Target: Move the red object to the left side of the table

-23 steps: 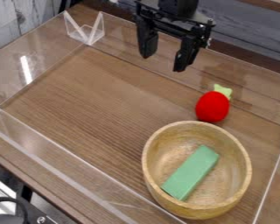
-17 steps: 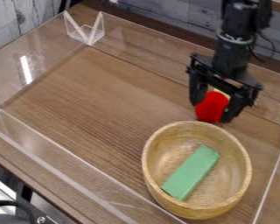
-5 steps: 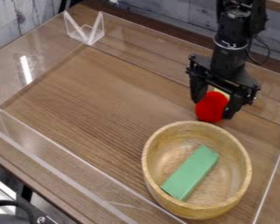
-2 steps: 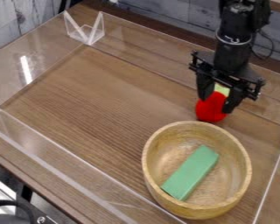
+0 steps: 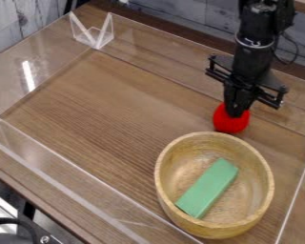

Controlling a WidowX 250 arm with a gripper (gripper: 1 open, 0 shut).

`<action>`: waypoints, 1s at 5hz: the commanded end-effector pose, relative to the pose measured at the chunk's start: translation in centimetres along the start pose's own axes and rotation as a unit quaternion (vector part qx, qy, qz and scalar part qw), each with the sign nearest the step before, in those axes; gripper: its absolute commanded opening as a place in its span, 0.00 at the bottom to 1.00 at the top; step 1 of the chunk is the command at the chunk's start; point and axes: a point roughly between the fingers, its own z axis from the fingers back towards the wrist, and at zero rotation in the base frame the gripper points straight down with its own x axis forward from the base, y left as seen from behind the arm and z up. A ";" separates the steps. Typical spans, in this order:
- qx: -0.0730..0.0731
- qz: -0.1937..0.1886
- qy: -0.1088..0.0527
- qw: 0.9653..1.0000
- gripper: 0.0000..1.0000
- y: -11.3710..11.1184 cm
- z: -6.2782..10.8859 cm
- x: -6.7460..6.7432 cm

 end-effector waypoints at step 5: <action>0.000 -0.010 -0.060 0.998 1.00 1.1 2.1 1.2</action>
